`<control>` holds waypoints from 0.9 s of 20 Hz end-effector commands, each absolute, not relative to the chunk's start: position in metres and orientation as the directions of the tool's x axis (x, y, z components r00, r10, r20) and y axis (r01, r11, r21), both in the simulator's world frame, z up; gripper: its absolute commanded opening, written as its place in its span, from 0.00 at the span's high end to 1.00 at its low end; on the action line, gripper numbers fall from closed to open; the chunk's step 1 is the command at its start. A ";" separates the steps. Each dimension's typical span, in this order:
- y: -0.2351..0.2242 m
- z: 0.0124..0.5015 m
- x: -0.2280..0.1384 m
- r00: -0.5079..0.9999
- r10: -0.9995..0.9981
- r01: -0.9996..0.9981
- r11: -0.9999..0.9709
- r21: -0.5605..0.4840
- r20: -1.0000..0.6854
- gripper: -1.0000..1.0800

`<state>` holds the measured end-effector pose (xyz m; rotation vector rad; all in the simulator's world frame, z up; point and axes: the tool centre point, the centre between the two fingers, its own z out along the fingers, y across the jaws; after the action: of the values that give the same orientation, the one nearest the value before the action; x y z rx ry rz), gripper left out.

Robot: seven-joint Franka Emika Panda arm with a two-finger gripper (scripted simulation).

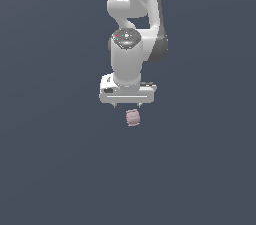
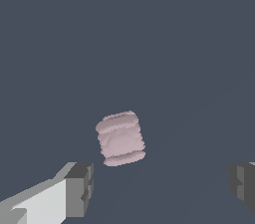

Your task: Pick up the object and move it to a goal position.

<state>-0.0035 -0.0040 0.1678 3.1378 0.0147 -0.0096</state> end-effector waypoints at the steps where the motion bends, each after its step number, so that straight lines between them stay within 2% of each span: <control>1: -0.004 0.168 -0.004 1.000 0.009 0.009 -1.000 0.004 -0.006 0.04; 11: -0.021 0.170 -0.004 0.998 -0.063 -0.063 -0.998 -0.008 -0.011 0.04; 18: -0.016 0.162 -0.004 0.999 -0.031 -0.031 -0.999 -0.006 -0.009 0.04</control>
<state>-0.0039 -0.0181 0.1652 3.1473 -0.0668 -0.0138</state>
